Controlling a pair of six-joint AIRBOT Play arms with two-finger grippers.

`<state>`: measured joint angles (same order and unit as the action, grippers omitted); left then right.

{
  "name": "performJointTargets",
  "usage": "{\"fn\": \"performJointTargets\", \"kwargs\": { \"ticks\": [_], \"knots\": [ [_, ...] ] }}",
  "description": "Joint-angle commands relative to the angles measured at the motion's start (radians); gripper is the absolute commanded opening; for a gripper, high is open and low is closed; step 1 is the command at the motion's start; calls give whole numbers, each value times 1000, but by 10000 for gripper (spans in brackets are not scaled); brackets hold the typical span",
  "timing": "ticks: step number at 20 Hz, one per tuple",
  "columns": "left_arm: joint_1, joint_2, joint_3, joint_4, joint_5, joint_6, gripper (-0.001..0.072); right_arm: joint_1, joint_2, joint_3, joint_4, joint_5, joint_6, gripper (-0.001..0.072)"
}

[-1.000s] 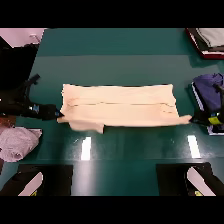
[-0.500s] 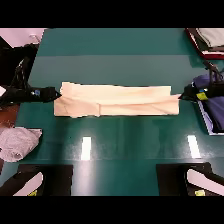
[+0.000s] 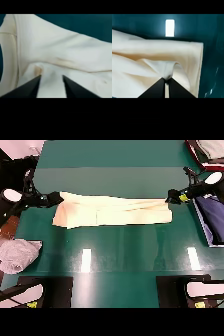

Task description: Fold the shirts.

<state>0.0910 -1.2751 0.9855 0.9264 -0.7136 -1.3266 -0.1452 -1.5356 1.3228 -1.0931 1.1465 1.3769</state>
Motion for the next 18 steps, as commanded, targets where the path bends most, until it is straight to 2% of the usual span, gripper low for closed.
{"fn": "performJointTargets", "kwargs": {
  "ticks": [1, 2, 5, 6, 7, 8, 13, 18],
  "knots": [
    [0, -67, 70, -21, 15, -9, 519, 10, -47, 58, 3, 3, 15, 369],
    [0, -67, 90, -21, 10, -9, 519, 1, -46, 77, 4, 21, 17, 593],
    [0, -67, 171, -20, -129, -8, 516, -52, -46, 138, 3, 182, -1, 596],
    [0, -67, 190, -23, -192, -6, 347, -79, -46, 140, 3, 238, -18, 597],
    [0, -67, 199, -29, -238, 8, 122, -106, -47, 130, 4, 275, -18, 597],
    [0, -67, 199, -39, -259, 34, 25, -138, -47, 111, 5, 294, -19, 597],
    [-12, -67, 198, -44, -343, 45, 25, -269, -69, -68, 234, 247, -131, 598],
    [-119, -67, 198, -44, -339, 45, 25, -282, -186, -111, 410, 241, -200, 598]
  ]
}}
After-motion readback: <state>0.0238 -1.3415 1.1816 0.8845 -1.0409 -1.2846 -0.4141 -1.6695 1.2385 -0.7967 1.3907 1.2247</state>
